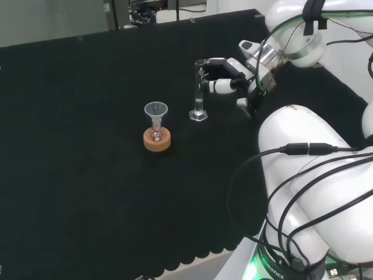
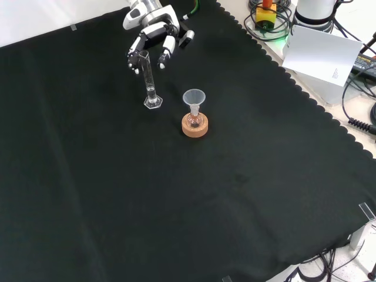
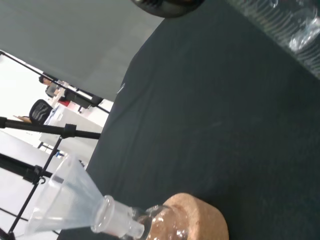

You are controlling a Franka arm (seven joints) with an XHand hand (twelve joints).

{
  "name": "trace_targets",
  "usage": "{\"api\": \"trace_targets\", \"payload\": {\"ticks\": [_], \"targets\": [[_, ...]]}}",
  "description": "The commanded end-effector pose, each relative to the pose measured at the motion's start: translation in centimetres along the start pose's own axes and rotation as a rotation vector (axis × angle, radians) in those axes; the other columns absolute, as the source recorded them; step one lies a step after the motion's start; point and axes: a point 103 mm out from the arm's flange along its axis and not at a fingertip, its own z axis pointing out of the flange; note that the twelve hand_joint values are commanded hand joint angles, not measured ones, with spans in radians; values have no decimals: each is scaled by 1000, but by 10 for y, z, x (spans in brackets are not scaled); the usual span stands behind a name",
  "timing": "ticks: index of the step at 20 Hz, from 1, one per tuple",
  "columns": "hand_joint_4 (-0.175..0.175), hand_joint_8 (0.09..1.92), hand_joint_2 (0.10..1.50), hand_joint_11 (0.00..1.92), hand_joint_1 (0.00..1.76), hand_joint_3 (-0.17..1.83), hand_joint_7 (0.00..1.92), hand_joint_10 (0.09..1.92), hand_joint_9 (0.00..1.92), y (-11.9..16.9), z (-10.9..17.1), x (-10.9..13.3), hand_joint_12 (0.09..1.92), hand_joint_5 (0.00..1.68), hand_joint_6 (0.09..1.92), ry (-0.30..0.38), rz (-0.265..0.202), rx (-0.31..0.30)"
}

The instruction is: Pick up the graduated cylinder.

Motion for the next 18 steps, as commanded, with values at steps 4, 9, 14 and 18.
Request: {"api": "trace_targets", "payload": {"ticks": [4, 9, 14, 18], "targets": [[-24, 615, 989, 408, 1107, -175, 504, 491, 725, -1, 9, -5, 1287, 630, 112, 25, -8, 7], [-20, 603, 994, 420, 1117, -175, 520, 478, 739, 3, 13, -8, 1277, 646, 137, 45, -18, 7], [-18, 585, 996, 424, 1124, -175, 525, 458, 737, 6, 18, -9, 1269, 648, 163, 67, -34, 6], [-18, 578, 998, 432, 1130, -175, 530, 454, 754, 8, 21, -9, 1264, 643, 190, 79, -37, 4]]}}
